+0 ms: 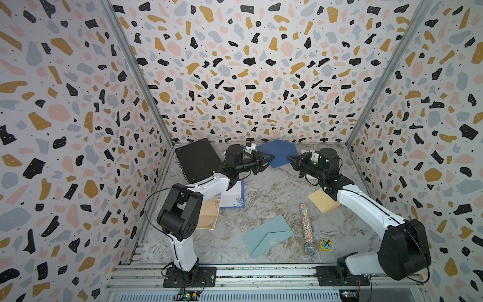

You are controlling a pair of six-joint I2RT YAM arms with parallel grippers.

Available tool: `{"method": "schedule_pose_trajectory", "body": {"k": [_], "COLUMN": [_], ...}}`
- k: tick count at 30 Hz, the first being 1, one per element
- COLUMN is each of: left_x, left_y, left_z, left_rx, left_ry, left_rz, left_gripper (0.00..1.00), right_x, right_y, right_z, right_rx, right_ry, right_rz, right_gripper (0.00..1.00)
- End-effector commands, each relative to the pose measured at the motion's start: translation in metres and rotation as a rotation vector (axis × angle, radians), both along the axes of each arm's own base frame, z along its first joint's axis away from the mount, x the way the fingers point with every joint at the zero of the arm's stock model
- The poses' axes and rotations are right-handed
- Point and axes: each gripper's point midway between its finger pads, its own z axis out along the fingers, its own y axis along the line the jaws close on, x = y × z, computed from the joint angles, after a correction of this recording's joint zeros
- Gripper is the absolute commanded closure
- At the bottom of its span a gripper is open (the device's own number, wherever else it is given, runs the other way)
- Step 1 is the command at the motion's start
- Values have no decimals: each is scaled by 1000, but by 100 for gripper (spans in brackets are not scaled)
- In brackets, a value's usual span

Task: Take the letter paper out of the envelope
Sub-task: Pick up the envelope from the envelope.

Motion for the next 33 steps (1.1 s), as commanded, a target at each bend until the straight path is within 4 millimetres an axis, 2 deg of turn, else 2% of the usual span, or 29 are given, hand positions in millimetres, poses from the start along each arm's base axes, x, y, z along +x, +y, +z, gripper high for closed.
{"method": "schedule_pose_trajectory", "body": {"k": [1, 3, 8, 12, 18, 27, 33], "left_x": [2, 1, -12, -28, -46, -49, -50], "left_y": [-6, -4, 3, 5, 4, 4, 5], "left_z": [37, 45, 63, 61, 66, 103, 117], "left_rx": [-87, -97, -71, -42, -68, -242, -315], "left_ry": [-108, -146, -265, -321, -348, -347, -332], "left_rz": [-22, -18, -61, -163, -265, -318, -344], "left_gripper": [98, 100, 100, 100, 100, 100, 100], "right_x": [-8, -11, -18, -27, -27, -31, -31], "right_y": [1, 1, -4, -19, -23, -25, -20], "right_z": [25, 22, 17, 14, 25, 14, 26], "right_rx": [42, 22, -177, -385, -422, -462, -373], "right_ry": [-42, -41, -101, -162, -247, -276, -360], "right_rz": [24, 36, 144, 242, 301, 343, 347], "right_gripper": [100, 100, 64, 50, 48, 48, 47]}}
